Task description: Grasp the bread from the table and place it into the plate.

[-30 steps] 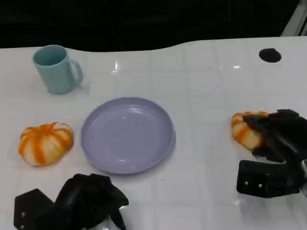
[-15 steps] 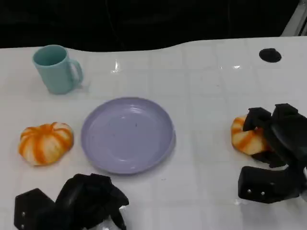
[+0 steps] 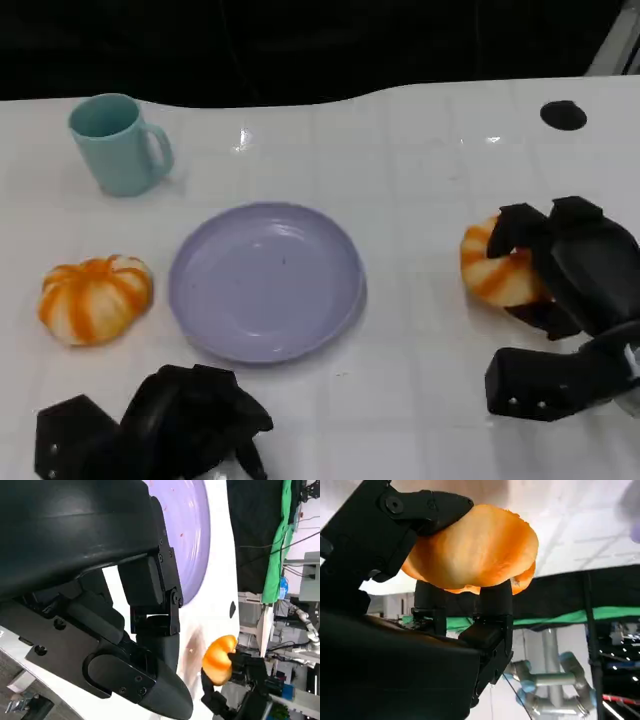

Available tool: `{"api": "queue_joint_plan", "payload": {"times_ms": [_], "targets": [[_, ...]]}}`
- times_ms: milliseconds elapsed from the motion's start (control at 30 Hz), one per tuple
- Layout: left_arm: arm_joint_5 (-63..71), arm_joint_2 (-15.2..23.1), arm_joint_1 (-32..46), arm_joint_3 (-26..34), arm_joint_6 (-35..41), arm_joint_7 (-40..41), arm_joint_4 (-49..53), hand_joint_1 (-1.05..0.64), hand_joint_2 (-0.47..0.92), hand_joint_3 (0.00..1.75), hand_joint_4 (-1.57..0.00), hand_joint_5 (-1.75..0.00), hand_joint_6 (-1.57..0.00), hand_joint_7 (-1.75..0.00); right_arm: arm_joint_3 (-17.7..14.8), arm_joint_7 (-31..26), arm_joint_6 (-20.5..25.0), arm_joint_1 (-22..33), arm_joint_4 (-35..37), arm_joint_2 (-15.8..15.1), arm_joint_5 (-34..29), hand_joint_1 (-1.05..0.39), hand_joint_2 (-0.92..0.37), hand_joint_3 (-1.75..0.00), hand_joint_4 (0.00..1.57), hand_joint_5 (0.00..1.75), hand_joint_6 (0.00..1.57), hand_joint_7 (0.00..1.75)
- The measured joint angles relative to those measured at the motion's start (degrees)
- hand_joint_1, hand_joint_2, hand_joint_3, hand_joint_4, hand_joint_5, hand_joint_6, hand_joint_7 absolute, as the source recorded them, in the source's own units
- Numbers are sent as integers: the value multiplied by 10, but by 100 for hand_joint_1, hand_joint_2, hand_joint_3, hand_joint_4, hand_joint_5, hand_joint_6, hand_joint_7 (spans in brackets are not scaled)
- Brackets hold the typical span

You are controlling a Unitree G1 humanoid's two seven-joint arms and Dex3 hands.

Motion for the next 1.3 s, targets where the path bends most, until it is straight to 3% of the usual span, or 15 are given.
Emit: {"api": "queue_joint_plan", "payload": {"times_ms": [400,633,733,900,1067,1267,1300], "targets": [[0,0,2,-2,2,4,-2,-105,79,1,-150,-93,-157,-47,-10,45,-32,26,-147,0,12,-17,-30,-141,100,175,78,175],[0,2,2,0,1,4,-1,-105,79,1,-150,-93,-157,-47,1,82,-21,12,-158,63,10,-19,-30,-135,100,175,76,174],[-1,2,1,0,-1,2,1,-105,78,0,-150,-93,-157,-46,15,86,-11,-21,-140,96,3,-18,-30,-130,100,175,75,172],[-2,3,2,0,-5,-1,1,-105,79,1,-150,-92,-157,-46,41,85,1,-70,-91,143,-18,-15,-32,-105,98,175,74,174],[-1,3,4,-1,-5,-1,0,-105,79,0,-150,-92,-157,-46,56,75,-2,-98,-40,176,-23,-22,-41,-109,96,175,73,175],[-1,3,7,-1,-5,-1,-3,-105,78,0,-150,-92,-157,-47,64,51,-18,-125,23,209,-23,-22,-40,-121,96,175,74,175],[-1,3,8,-1,-5,-1,-5,-105,79,0,-150,-92,-157,-47,64,48,-19,-129,32,215,-23,-22,-40,-118,95,175,75,167]]}}
